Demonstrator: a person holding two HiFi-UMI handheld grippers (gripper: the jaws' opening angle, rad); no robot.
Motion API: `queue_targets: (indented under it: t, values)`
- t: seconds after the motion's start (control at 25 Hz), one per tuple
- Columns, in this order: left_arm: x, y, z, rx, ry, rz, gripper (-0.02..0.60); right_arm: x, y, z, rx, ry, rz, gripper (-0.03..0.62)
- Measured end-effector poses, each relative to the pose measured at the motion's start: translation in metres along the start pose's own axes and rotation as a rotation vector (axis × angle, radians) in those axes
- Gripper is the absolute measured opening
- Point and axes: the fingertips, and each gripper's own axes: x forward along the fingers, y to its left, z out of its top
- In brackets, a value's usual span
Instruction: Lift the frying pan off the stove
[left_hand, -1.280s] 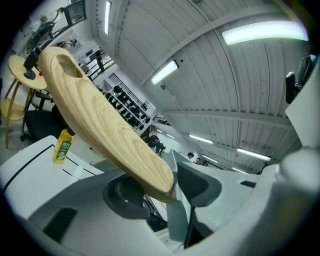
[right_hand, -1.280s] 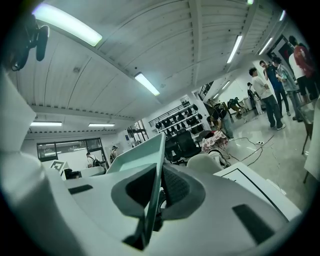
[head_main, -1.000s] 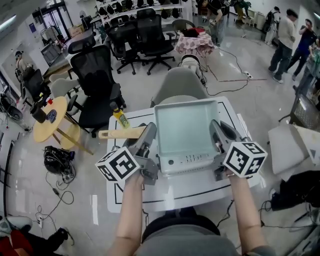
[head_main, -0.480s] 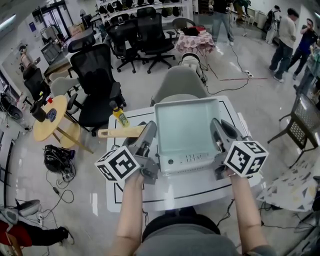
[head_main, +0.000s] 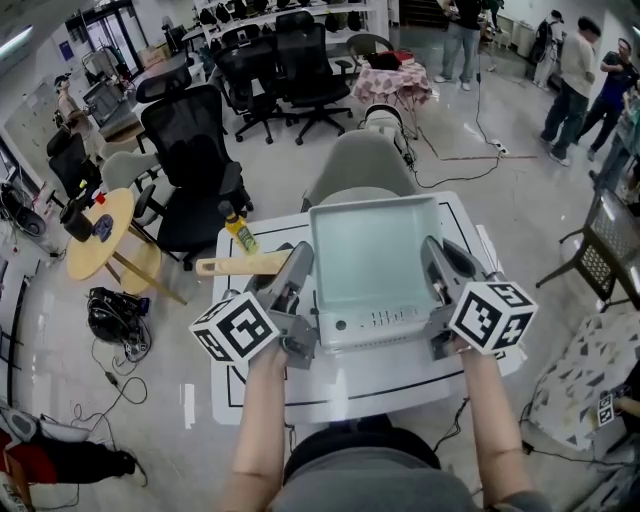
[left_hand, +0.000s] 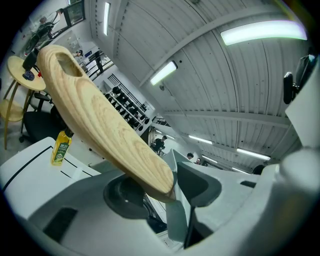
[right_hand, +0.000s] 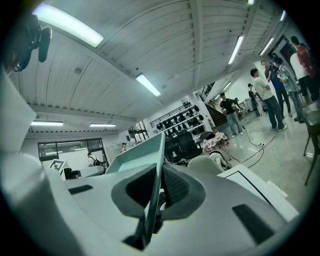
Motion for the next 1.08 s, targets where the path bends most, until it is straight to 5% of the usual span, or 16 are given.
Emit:
queue_targets:
  t: [1.08]
  values:
    - [0.010, 0.010, 0.002, -0.016, 0.005, 0.001, 0.186, 0.015, -0.005, 0.000, -0.013, 0.017, 0.001, 0.020]
